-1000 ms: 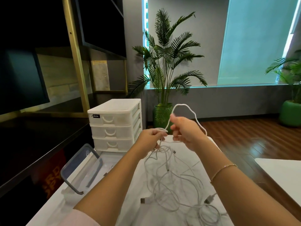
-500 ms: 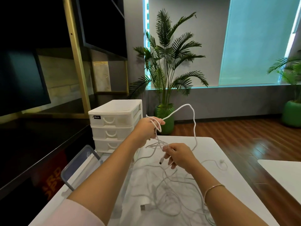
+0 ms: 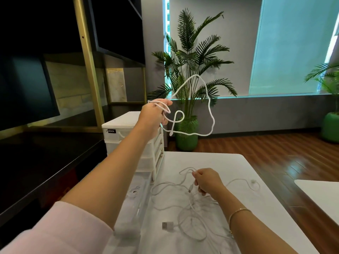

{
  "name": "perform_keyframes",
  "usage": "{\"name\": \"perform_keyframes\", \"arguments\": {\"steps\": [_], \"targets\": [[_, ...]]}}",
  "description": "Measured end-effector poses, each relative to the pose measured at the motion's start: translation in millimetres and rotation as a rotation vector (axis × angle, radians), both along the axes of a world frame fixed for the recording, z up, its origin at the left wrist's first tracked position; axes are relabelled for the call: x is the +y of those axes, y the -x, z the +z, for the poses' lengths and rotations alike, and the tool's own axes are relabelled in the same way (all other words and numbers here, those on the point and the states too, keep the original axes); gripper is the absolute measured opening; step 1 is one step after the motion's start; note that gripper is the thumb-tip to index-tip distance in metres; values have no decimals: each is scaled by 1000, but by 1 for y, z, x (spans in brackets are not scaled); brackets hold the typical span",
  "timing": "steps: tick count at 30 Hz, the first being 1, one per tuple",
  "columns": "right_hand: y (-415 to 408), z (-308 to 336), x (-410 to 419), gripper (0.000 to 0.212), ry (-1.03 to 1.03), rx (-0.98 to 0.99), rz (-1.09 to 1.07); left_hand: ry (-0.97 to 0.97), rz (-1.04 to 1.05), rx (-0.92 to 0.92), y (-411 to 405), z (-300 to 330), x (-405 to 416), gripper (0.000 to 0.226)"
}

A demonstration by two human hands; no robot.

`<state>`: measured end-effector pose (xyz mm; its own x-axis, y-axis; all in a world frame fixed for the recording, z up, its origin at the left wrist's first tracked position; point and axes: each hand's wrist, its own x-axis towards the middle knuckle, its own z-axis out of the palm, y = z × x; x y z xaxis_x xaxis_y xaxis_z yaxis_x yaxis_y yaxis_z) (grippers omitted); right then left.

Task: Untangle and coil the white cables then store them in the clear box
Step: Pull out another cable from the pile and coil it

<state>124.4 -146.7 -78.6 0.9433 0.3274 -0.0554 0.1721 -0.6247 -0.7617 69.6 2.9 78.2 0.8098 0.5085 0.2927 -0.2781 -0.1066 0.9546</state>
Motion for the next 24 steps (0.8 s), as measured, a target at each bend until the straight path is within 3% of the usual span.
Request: {"name": "perform_keyframes", "arguments": {"steps": [6,10,15,20,24], "targets": [[8,43,2,70,215,-27,52,56,51,169,-7,-4,-2,33],[21,90,-26,69,403,-97,156,61,49,147,-10,-20,-8,33],[39,91,-55,78,698,27,277,42,-11,109,-12,-40,-23,26],[50,46,-62,80,821,172,359,192,-51,141,-9,-78,-46,37],[47,12,-57,51,831,69,369,249,-62,168,-7,-101,-57,41]]}}
